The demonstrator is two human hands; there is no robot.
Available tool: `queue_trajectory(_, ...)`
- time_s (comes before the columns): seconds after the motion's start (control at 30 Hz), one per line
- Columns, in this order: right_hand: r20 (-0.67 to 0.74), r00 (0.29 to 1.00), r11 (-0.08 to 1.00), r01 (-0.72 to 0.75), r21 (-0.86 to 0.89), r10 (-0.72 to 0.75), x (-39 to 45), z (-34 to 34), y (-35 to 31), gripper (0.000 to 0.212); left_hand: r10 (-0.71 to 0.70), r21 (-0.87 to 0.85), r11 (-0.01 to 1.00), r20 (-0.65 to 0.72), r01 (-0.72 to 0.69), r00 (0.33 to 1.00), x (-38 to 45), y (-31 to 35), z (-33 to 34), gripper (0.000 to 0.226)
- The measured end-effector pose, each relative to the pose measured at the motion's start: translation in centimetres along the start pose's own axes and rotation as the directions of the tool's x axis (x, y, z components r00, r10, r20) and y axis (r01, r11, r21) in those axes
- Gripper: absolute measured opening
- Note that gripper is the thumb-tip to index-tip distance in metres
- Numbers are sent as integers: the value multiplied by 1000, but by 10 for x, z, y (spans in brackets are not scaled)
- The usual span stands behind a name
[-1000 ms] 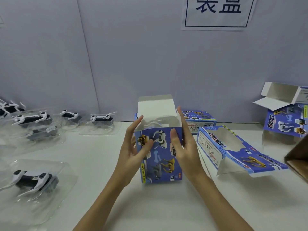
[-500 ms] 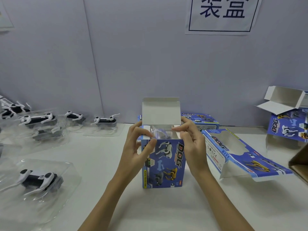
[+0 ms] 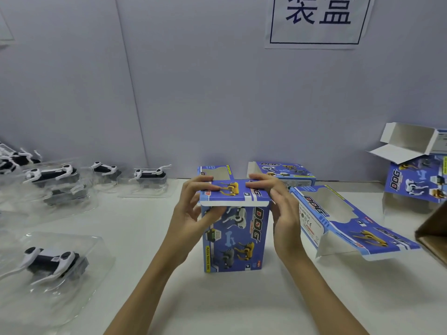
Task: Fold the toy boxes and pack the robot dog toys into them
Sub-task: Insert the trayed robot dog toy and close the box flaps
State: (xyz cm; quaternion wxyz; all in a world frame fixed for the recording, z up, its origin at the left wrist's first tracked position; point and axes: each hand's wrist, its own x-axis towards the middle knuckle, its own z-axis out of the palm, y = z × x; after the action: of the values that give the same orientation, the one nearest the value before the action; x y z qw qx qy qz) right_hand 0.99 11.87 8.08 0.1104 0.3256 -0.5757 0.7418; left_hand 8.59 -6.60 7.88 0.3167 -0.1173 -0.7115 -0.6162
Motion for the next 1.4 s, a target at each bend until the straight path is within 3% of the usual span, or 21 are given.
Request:
queue_trajectory(0.1, 52, 998, 992, 44, -120, -38, -2, 1, 1, 40, -29, 12, 1000, 45, 29, 999, -2, -2, 0, 49)
queue_trajectory(0.23, 85, 982, 923, 188, -336, -169, 0, 3, -1, 38, 19, 31, 999, 2, -19, 1000, -2, -7, 4, 46)
queue_trajectory(0.3, 22, 983, 921, 180, -346, -184, -1, 6, -1, 32, 66, 86, 995, -97, -58, 993, -4, -10, 9, 55)
queue_trajectory(0.37, -98, 982, 943, 123, -309, -160, -3, 11, -2, 29, 149, 249, 963, -192, -99, 970, -6, -13, 10, 68)
queue_trajectory(0.47, -209, 976, 994, 39, -99, -59, -8, 19, -5, 26, 302, 620, 766, -109, -173, 947, -10, -16, 11, 98)
queue_trajectory(0.57, -151, 986, 998, -69, 0, 69, -15, 30, -5, 29, 366, 817, 542, -21, -195, 930, -13, -14, 20, 134)
queue_trajectory(0.63, -76, 989, 992, -127, 5, 127, -18, 34, -6, 33, 405, 858, 468, 4, -212, 914, -13, -15, 25, 133)
queue_trajectory(0.73, -37, 992, 991, -126, -41, 124, -12, 27, -10, 28, 414, 832, 492, 37, -258, 909, -10, -18, 15, 127)
queue_trajectory(0.83, 32, 992, 984, -115, -133, 121, -6, 16, -8, 24, 408, 825, 379, 258, -419, 876, -9, -25, 4, 122)
queue_trajectory(0.9, 64, 989, 987, -122, -109, 130, -5, 16, -7, 21, 408, 815, 345, 317, -466, 856, -9, -30, 1, 120)
queue_trajectory(0.97, 74, 991, 991, -101, -93, 108, -6, 16, -8, 16, 410, 817, 358, 297, -452, 862, -9, -33, 2, 120)
queue_trajectory(1.13, 116, 983, 986, -127, -111, 140, -6, 15, -7, 44, 439, 824, 343, 283, -450, 853, -9, -31, 5, 118)
queue_trajectory(1.4, 116, 986, 985, -99, -140, 116, -9, 21, 1, 45, 443, 846, 301, 286, -441, 850, -12, -26, 11, 110)
